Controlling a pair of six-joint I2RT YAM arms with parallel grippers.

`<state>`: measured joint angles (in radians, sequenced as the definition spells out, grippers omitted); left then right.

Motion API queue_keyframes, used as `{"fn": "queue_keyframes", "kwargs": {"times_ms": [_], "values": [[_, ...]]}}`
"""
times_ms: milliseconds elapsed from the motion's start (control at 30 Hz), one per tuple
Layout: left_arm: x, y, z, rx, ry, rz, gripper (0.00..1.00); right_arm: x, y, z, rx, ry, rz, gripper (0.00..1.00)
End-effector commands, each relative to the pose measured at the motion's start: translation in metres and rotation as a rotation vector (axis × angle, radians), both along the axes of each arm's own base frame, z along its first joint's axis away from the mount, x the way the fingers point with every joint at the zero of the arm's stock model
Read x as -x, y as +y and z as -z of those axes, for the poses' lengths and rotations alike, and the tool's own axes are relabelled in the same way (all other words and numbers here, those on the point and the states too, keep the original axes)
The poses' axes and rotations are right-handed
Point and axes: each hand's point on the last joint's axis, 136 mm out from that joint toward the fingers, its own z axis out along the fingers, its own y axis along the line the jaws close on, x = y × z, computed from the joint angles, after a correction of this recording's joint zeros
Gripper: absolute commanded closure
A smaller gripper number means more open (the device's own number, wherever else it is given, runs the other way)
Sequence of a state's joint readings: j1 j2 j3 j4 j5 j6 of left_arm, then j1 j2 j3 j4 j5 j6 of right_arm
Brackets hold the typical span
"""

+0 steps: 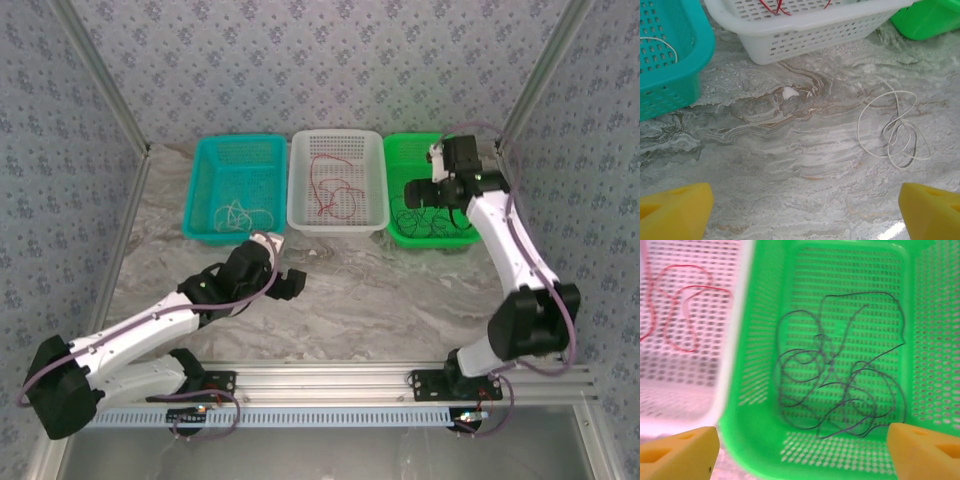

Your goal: Untangle the cables

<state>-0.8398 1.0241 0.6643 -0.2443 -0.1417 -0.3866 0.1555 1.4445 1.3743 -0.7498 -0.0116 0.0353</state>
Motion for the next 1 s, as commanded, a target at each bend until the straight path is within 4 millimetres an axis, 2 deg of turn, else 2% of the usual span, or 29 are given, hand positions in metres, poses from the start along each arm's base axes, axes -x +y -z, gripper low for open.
{"fn": "queue_keyframes", "kwargs": {"times_ms": [0,167,267,467,700,833,967], "values": [[-0.002,-0.011,-0.011,0.064,-0.017,0.012,0.04,0.023,0.024,0.003,-0.055,-0.033,-0.025,0.11],[-0.004,-0.017,-0.007,0.062,0.005,0.013,0.04,0.063,0.064,0.026,-0.068,-0.039,-0.107,0.11],[-0.005,-0.017,-0.007,0.071,0.006,0.001,0.04,0.081,0.079,0.044,-0.03,-0.014,-0.142,0.11],[-0.004,-0.015,-0.006,0.08,0.005,-0.006,0.02,0.101,0.105,0.079,-0.071,0.01,-0.182,0.14],[-0.004,-0.009,-0.009,0.09,-0.007,-0.032,0.01,0.108,0.114,0.118,-0.087,0.064,-0.161,0.16],[-0.002,-0.006,-0.01,0.094,-0.011,-0.037,0.01,0.105,0.119,0.138,-0.064,0.091,-0.158,0.16],[0.0,-0.002,-0.008,0.092,-0.008,-0.048,0.01,0.098,0.123,0.149,-0.047,0.109,-0.149,0.18]]}}
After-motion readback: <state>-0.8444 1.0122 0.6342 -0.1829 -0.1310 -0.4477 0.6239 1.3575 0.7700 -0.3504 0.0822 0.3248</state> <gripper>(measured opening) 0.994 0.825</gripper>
